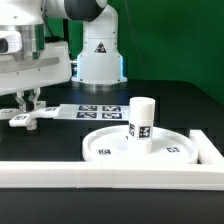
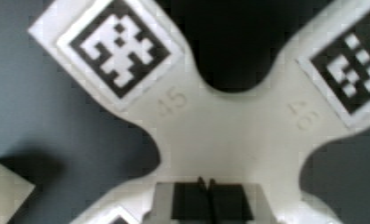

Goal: Assemble round table

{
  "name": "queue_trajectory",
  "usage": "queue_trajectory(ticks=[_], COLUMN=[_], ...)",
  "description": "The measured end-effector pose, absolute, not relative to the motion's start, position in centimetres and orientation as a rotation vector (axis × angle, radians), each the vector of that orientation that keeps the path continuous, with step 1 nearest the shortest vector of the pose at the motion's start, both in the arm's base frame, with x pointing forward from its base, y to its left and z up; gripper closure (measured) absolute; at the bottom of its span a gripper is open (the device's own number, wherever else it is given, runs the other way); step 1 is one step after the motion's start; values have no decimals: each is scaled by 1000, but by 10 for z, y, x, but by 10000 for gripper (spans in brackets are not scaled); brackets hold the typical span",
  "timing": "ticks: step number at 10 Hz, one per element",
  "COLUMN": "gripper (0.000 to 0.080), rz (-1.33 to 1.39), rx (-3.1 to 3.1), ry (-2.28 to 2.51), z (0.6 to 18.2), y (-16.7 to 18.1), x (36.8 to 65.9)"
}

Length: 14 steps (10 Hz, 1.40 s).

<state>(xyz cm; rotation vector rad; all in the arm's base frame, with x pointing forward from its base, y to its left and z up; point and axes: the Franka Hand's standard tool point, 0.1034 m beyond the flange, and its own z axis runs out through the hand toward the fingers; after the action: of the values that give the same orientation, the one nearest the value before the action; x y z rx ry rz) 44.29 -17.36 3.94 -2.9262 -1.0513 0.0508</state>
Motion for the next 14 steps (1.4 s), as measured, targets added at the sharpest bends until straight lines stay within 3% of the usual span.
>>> queue_trajectory(ticks=[3,4,5,7,8,9,10,14], gripper=[798,674,674,398,398,224,166,150], rz=[50,44,37,31,33,34,35,-43], rx=[-2928,-2932,-2947,-2987,-2985,-2985,-2984,-3099], ry=[-1048,-1044,-1008,-892,-899,-899,-899,-435], z=[40,42,45,49,48,47,47,54], y=[-174,-174,-174,-175,-175,-175,-175,-188], x=[443,444,445,446,446,446,445,447])
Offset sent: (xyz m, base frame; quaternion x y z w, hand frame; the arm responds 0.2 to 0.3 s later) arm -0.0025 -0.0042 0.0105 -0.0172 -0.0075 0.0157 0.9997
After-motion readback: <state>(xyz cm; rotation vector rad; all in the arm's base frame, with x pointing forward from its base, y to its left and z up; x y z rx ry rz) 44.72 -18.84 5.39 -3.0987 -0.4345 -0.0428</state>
